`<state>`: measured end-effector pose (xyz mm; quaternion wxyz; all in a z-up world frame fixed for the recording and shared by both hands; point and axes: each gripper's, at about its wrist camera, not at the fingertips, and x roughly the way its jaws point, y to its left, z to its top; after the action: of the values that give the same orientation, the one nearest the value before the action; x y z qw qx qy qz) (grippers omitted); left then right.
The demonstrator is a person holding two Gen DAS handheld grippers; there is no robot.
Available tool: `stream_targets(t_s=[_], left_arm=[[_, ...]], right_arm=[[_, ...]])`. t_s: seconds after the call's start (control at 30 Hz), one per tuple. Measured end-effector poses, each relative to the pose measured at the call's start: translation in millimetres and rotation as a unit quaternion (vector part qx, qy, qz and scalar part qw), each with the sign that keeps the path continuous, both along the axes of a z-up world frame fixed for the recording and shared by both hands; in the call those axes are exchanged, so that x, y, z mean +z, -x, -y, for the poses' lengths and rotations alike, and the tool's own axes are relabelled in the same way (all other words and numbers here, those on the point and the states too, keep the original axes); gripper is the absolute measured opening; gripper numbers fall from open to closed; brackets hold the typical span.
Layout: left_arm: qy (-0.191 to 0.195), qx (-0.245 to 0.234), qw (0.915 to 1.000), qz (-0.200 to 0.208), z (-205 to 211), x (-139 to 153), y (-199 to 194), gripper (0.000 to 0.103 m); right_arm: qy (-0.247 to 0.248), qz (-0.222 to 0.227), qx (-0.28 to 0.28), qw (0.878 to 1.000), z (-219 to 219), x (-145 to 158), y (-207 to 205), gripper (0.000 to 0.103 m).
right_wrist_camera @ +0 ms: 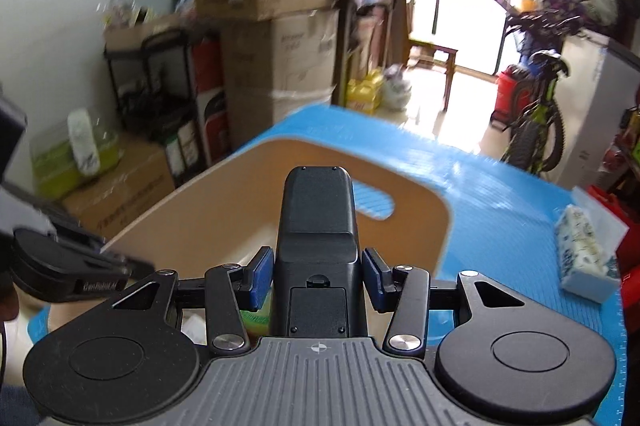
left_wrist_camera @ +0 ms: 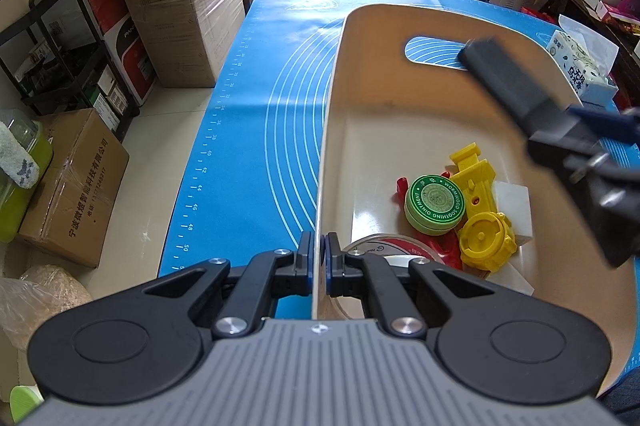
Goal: Organize rigid objects
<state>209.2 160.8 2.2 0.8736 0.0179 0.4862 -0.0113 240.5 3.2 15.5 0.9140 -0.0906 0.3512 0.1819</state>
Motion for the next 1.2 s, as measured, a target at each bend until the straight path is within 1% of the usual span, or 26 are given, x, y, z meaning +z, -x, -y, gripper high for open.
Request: stream_targets(t_s=[0.17, 0.33, 0.43, 0.5, 0.53, 0.6, 0.67, 0.7, 0.73, 0.8, 0.87, 0.93, 1.03, 1.07, 1.13, 1.2], left_arm=[[0.000, 0.000, 1.0000, 0.000, -0.1, 0.1, 0.0, 0.007], [0.000, -0.001, 1.0000, 0.001, -0.8, 0.2, -0.3, 0.007], [0.001, -0.002, 1.0000, 0.000, -0.8, 0.3, -0.6, 0.007], [-0.002, -0.001, 1.0000, 0.000, -0.4, 0.2, -0.6, 0.007], [-0.002, 0.001, 1.0000, 0.000, -0.5, 0.3, -0.4, 0.007], [-0.003, 0.003, 1.0000, 0.001, 0.8, 2.3, 0.1, 0.007], [-0.008, 0.003, 0.9999, 0.007, 2.3, 7.0, 1.3, 0.008], [-0.011, 0.003, 0.9999, 0.011, 3.6, 9.7, 2.4, 0.009], [-0.011, 0.004, 0.9998, 0.014, 4.7, 12.0, 3.6, 0.012], [-0.010, 0.007, 0.9997, 0.019, 7.6, 18.0, 5.6, 0.019], [-0.016, 0.014, 0.9993, 0.029, 12.1, 24.8, 8.6, 0.056], [-0.018, 0.021, 0.9987, 0.043, 16.5, 33.1, 11.5, 0.069], [0.005, 0.018, 0.9981, 0.059, 24.4, 49.5, 18.2, 0.071], [0.004, 0.015, 0.9978, 0.064, 29.2, 54.9, 21.7, 0.073], [-0.012, 0.011, 0.9973, 0.072, 39.9, 63.8, 28.5, 0.073], [-0.019, 0.013, 0.9970, 0.075, 47.8, 72.6, 35.8, 0.073]], right_arm=[[0.044, -0.038, 0.013, 0.998, -20.0, -19.4, -5.3, 0.053], [0.079, -0.078, 0.012, 0.994, -31.7, -39.7, -11.2, 0.053], [0.090, -0.095, 0.013, 0.991, -30.6, -47.1, -10.8, 0.053], [0.082, -0.097, 0.012, 0.992, -30.1, -45.6, -10.5, 0.053], [0.080, -0.099, 0.010, 0.992, -29.7, -45.0, -9.9, 0.057], [0.066, -0.093, 0.009, 0.993, -24.9, -39.1, -6.7, 0.061], [0.053, -0.083, 0.004, 0.995, -19.9, -30.8, -2.2, 0.070], [0.047, -0.078, 0.001, 0.996, -18.5, -25.3, -1.1, 0.072], [0.039, -0.072, -0.003, 0.997, -14.7, -19.5, 1.6, 0.075], [0.026, -0.064, -0.010, 0.998, -7.0, -8.3, 8.0, 0.078], [0.019, -0.055, -0.018, 0.998, 1.3, 3.1, 15.3, 0.083], [0.015, -0.042, -0.027, 0.999, 9.6, 15.5, 23.8, 0.087], [0.007, -0.027, -0.039, 0.999, 25.9, 33.0, 36.8, 0.095], [0.004, -0.023, -0.043, 0.999, 31.7, 38.7, 41.0, 0.096], [0.000, -0.016, -0.052, 0.999, 44.0, 47.9, 50.7, 0.096], [-0.006, -0.015, -0.060, 0.998, 53.2, 56.2, 58.8, 0.096]])
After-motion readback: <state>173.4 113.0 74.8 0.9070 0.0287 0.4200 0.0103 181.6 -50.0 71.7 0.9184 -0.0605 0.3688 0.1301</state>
